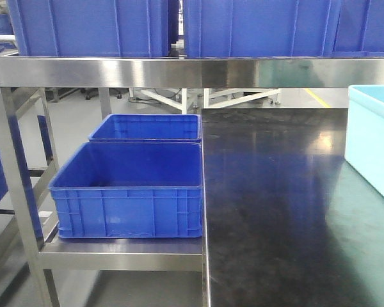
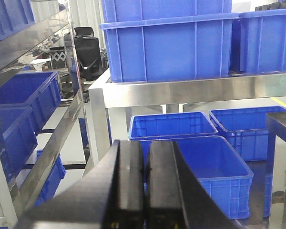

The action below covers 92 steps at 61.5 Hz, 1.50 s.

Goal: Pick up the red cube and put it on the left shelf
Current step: 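Lower the right gripper into the tub above the red cube, then close the right gripper on the red cube and lift it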

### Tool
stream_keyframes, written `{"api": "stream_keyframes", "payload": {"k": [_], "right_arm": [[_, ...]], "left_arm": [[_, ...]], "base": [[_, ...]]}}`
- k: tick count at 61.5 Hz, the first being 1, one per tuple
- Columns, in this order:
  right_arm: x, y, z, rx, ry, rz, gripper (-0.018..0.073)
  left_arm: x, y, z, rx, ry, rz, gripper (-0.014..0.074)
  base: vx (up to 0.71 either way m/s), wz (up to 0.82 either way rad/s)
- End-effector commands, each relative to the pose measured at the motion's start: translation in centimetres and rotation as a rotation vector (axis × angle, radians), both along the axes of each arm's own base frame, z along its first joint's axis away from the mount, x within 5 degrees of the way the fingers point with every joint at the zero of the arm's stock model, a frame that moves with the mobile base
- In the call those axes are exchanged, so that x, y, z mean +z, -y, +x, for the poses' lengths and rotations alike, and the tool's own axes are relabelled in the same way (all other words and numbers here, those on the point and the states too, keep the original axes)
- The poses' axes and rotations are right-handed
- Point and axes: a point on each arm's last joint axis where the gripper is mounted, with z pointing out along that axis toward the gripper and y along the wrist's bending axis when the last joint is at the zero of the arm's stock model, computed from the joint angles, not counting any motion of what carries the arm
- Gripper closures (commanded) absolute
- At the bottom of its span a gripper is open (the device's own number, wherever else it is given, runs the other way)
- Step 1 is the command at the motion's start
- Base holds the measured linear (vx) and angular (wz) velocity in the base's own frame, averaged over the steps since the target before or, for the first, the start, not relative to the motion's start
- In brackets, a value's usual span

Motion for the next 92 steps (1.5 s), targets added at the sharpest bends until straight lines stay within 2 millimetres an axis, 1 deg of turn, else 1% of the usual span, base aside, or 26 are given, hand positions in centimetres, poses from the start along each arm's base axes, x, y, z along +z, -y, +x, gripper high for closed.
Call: {"api": "stream_keyframes", "payload": {"k": [1,15,31,61,92], "right_arm": [[2.0,0.6,0.2,-0.011,0.112,-0.020,0.0008],[1.7,1.0,0.4,-0.032,0.115,0.000,0.0008],[-0.4,1.1,1.4,-0.053,0.025,0.060,0.0008],[-2.8,1.4,2.3,-0.068,-0.094,0.081,0.0008],[-4.5,1.4,2.1,-0.070,-0.154,0.093,0.0008]], "left_arm": [[0.0,0.0,0.1,0.004,0.054,-0.009,0.0491],[0.0,0.0,0.1,0.004,0.054,-0.009,0.0491],[0.0,0.0,0.1,0.004,0.054,-0.009,0.0491],[0.0,0.0,0.1,0.004,0.054,-0.009,0.0491],[0.0,0.0,0.1,0.004,0.054,-0.009,0.0491]], "base": [[0.00,0.00],[0.00,0.00],[0.00,0.00],[0.00,0.00],[0.00,0.00]]}}
